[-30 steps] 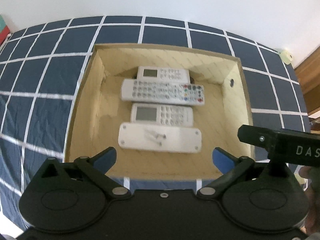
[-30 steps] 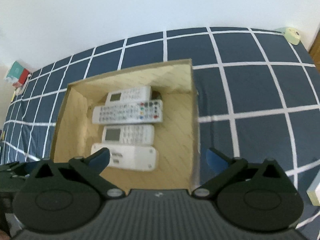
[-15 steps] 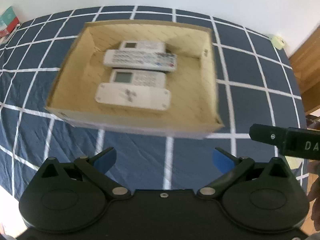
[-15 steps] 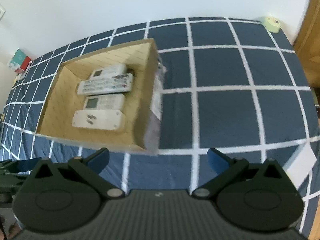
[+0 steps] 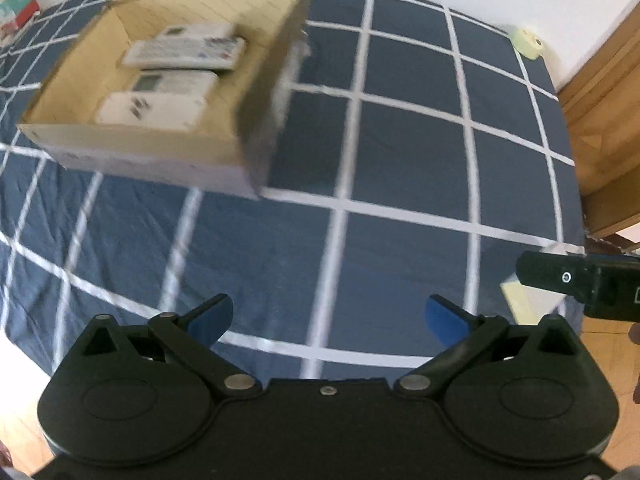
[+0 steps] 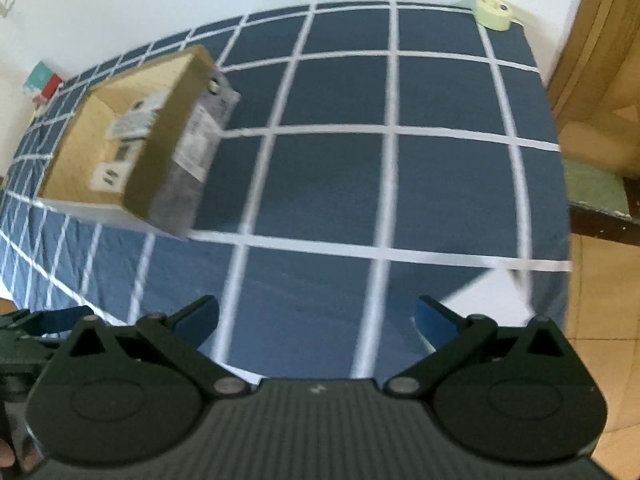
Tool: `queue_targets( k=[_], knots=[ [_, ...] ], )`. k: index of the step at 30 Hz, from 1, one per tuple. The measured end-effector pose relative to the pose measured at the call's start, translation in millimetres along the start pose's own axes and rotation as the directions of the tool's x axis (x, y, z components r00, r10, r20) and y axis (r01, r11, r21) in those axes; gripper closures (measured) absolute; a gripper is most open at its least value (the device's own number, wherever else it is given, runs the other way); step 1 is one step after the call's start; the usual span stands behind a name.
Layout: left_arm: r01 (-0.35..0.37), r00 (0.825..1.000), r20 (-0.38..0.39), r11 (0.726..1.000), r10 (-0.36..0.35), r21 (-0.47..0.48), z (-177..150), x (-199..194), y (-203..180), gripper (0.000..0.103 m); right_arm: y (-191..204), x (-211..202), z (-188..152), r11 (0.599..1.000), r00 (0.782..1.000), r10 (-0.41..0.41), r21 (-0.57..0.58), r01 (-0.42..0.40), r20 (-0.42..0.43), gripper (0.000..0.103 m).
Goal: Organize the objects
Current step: 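Move the right tool out of the box toward the small white box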
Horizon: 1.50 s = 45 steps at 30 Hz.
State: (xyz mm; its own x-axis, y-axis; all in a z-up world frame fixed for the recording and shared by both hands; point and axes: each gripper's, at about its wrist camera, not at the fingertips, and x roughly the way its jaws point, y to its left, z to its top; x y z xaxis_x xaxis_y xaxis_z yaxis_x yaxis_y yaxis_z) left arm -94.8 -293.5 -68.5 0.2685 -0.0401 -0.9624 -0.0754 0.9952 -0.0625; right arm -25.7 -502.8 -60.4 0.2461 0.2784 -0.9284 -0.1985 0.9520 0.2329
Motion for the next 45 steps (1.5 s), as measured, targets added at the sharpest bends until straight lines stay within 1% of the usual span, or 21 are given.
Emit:
queue_targets(
  k=[4, 8, 13, 18, 22, 25, 26, 27, 31, 32, 34, 38, 42, 44, 45],
  knots=[
    [-0.012, 1.000, -0.011, 1.000, 0.012, -0.023, -12.3, 11.7, -33.9, 0.000, -40.2, 2.5, 1.4, 0.999, 1.000, -0.008, -0.050, 0.007, -0.029, 0.000],
    [-0.032, 0.999, -0.030, 0.999, 0.031, -0.038, -22.2, 26.4, -63.6, 0.000, -71.2, 11.9, 6.4, 0.994, 0.998, -0.025, -0.111, 0.018, -0.063, 0.000],
    [-0.049, 0.997, -0.066, 0.997, 0.046, -0.058, -28.2, 45.1, -84.3, 0.000, -102.4, 29.0, 12.5, 0.987, 0.993, -0.029, -0.158, 0.011, -0.111, 0.000],
    [-0.069, 0.993, -0.099, 0.996, 0.062, -0.062, -32.0, 63.4, -99.3, 0.000, -123.6, 51.9, 17.1, 0.989, 0.987, 0.008, -0.147, -0.032, -0.161, 0.000],
    [-0.075, 0.989, -0.129, 0.995, 0.066, -0.064, -34.2, 74.6, -106.2, 0.000, -131.2, 68.2, 18.2, 0.990, 0.980, 0.024, -0.129, -0.051, -0.198, 0.003],
    [-0.078, 0.988, -0.141, 0.995, 0.067, -0.069, -35.2, 80.3, -110.0, 0.000, -133.0, 75.4, 17.9, 0.991, 0.977, 0.038, -0.118, -0.064, -0.212, 0.004],
    [-0.078, 0.987, -0.145, 0.995, 0.067, -0.068, -35.2, 81.5, -111.6, 0.000, -132.9, 76.9, 17.7, 0.991, 0.976, 0.041, -0.117, -0.067, -0.215, 0.006],
    [-0.077, 0.987, -0.148, 0.995, 0.066, -0.067, -35.2, 82.7, -113.2, 0.000, -132.8, 78.5, 17.7, 0.991, 0.975, 0.043, -0.114, -0.070, -0.220, 0.012],
    [-0.066, 0.987, -0.154, 0.996, 0.055, -0.067, -33.2, 86.8, -119.9, 0.000, -131.9, 83.7, 18.3, 0.993, 0.970, 0.040, -0.103, -0.066, -0.239, 0.023],
    [-0.061, 0.987, -0.153, 0.996, 0.050, -0.066, -32.7, 87.4, -121.6, 0.000, -132.1, 84.5, 17.8, 0.993, 0.968, 0.041, -0.097, -0.067, -0.246, 0.028],
    [-0.054, 0.987, -0.153, 0.997, 0.043, -0.064, -31.9, 89.0, -124.2, 0.000, -132.2, 84.9, 15.5, 0.995, 0.967, 0.044, -0.077, -0.065, -0.251, 0.031],
    [-0.034, 0.987, -0.157, 0.997, 0.022, -0.071, -32.0, 93.0, -127.6, 0.000, -135.2, 84.2, 12.2, 0.998, 0.963, 0.057, 0.002, -0.059, -0.265, 0.031],
    [-0.012, 0.987, -0.161, 0.997, 0.000, -0.072, -31.9, 97.6, -132.2, 0.000, -133.3, 84.8, 4.0, 0.995, 0.955, 0.087, 0.068, -0.071, -0.283, 0.031],
    [-0.003, 0.986, -0.165, 0.997, -0.009, -0.075, -31.5, 100.3, -133.8, 0.000, -133.1, 84.4, 1.2, 0.993, 0.956, 0.096, 0.089, -0.074, -0.276, 0.031],
    [0.004, 0.986, -0.168, 0.997, -0.017, -0.078, -31.2, 101.9, -134.1, 0.000, -133.0, 83.7, 0.3, 0.993, 0.961, 0.093, 0.092, -0.071, -0.262, 0.031]
  ],
)
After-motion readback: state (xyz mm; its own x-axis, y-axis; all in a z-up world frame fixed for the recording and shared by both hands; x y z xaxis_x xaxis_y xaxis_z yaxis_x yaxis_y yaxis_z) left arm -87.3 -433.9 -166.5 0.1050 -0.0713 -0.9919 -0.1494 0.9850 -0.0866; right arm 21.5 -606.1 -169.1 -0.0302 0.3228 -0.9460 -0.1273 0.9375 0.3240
